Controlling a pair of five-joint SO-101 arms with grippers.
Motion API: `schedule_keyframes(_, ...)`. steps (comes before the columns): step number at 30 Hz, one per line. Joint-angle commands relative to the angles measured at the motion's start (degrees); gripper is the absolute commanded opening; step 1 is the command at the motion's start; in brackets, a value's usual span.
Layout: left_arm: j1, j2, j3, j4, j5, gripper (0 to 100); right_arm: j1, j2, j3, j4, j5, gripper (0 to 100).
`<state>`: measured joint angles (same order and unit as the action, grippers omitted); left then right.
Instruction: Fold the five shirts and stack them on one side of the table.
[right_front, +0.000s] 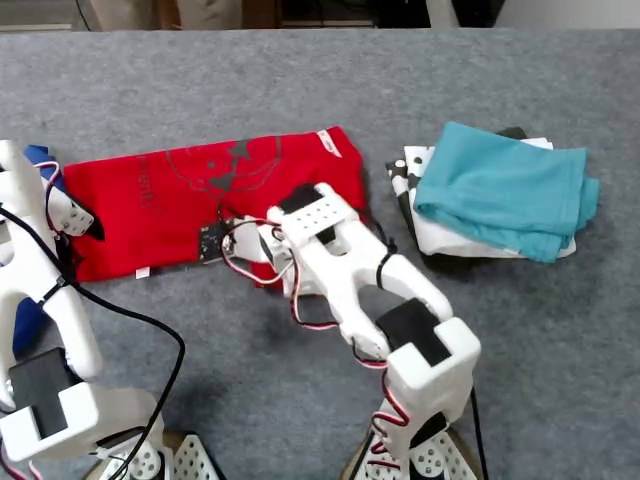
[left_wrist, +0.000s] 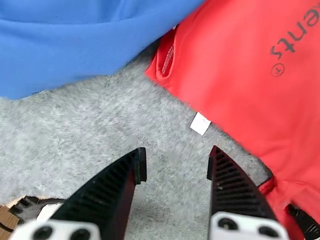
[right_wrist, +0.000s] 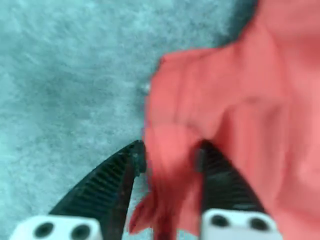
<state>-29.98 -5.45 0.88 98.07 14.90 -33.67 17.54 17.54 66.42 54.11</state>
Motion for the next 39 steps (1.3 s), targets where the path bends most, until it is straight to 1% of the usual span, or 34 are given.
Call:
schedule_keyframes(1, -0.7, -0.2, -2.3, 0.9, -0.4, 21, 0.6, 0.8, -0.1, 0.1, -1.6, 1.5)
schedule_keyframes(5, -0.7, -0.2, -2.3, 1.0, -0.4, 21, 1.2, 0.8, -0.3, -0.2, -2.2, 2.3)
schedule_keyframes(9, -0.7, -0.2, -2.2, 1.0, -0.4, 21, 1.8, 0.7, -1.1, -1.7, -6.1, 0.3)
schedule_keyframes(15, -0.7, -0.2, -2.3, 1.0, -0.4, 21, 1.7, 1.0, -3.8, -1.7, -6.2, 0.3)
schedule_keyframes(17, -0.7, -0.2, -2.3, 1.0, -0.4, 21, 1.7, 0.9, -5.8, 0.1, -6.0, 0.3)
schedule_keyframes(21, -0.6, -0.2, -2.6, 1.0, -0.4, 21, 1.6, 1.1, -13.7, 6.5, -4.3, 0.3)
schedule_keyframes(27, -0.5, -0.2, -2.6, 1.0, -1.2, 21, 2.0, 3.9, -26.2, 11.4, 1.3, 0.4)
schedule_keyframes(29, -0.5, -0.2, -2.6, 1.0, -2.4, 21, 2.3, 6.4, -30.2, 12.2, 2.2, 0.4)
schedule_keyframes(35, -0.7, -0.2, -2.4, 1.0, -2.6, 21, 4.0, 13.9, -41.5, 12.1, 4.7, 0.4)
schedule_keyframes(39, -0.7, -0.2, -2.5, 1.0, -2.6, 21, 4.9, 18.9, -47.9, 12.1, 4.8, 0.4)
